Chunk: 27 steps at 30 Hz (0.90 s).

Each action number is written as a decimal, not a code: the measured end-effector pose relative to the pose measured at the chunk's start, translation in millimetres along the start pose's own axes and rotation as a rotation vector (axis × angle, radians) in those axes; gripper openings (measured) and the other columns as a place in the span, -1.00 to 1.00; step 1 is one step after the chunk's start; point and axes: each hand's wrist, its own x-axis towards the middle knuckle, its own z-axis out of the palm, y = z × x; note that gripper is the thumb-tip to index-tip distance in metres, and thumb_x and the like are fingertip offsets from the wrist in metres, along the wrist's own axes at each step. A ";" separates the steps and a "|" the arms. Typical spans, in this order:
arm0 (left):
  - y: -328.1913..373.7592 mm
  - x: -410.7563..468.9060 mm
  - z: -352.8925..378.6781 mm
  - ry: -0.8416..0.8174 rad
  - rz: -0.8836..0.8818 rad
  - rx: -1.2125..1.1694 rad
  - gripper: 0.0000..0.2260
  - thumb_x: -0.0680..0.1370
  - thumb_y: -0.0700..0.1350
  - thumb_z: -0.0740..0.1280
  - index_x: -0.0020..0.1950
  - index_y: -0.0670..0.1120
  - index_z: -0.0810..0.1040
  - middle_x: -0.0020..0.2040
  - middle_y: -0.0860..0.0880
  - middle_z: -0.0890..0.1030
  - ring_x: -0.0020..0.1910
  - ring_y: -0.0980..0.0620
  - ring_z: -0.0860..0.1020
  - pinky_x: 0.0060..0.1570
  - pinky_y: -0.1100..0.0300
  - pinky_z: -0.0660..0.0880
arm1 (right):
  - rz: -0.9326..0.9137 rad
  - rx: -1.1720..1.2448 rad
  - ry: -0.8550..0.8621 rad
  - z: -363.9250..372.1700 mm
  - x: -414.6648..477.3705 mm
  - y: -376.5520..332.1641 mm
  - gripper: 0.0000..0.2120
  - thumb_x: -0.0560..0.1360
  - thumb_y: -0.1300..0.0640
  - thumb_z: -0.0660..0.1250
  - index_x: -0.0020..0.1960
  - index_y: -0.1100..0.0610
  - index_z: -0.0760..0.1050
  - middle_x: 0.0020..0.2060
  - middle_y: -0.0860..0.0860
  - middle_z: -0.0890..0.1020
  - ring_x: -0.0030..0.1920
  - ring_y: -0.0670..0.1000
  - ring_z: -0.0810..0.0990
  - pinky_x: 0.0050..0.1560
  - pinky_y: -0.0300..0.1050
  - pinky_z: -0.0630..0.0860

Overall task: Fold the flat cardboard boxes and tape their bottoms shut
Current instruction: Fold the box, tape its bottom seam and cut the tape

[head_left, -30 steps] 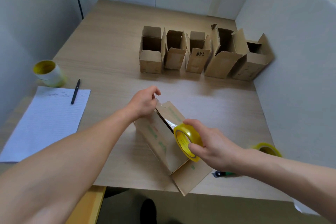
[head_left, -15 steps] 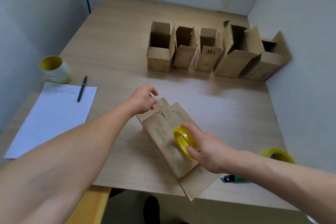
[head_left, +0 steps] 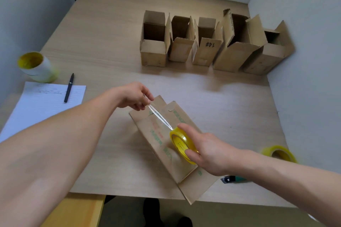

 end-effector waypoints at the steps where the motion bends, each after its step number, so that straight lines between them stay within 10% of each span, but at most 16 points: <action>1: 0.4 1.7 1.0 0.012 -0.004 0.003 -0.88 0.54 -0.36 0.36 0.00 -0.17 0.58 -0.48 -0.02 0.53 -0.36 -0.03 0.55 -0.16 0.07 0.52 | 0.003 0.002 -0.009 -1.0 1.3 0.3 -0.37 0.63 -0.02 0.20 0.57 -0.10 -0.06 0.16 0.17 0.55 -0.04 0.11 0.45 -0.05 -0.14 0.30; 11: -16.0 14.4 46.4 0.245 -0.020 0.079 -0.78 0.46 -0.33 0.45 -0.25 -0.10 0.46 -0.42 -0.06 0.54 -0.53 0.08 0.49 -0.49 0.27 0.33 | 0.000 0.010 -0.038 -1.8 4.9 -0.1 -0.38 0.63 -0.03 0.20 0.56 -0.10 -0.07 0.16 0.17 0.56 -0.04 0.09 0.43 -0.05 -0.15 0.28; 27: -6.3 -11.4 98.7 0.586 0.047 0.336 -0.73 0.62 -0.04 0.17 0.03 -0.08 0.65 0.09 -0.14 0.66 0.12 -0.20 0.57 -0.04 0.06 0.46 | -0.014 0.020 -0.037 -2.6 8.1 0.8 -0.38 0.63 0.01 0.20 0.57 -0.06 -0.05 0.13 0.23 0.57 0.02 0.21 0.50 -0.05 -0.09 0.33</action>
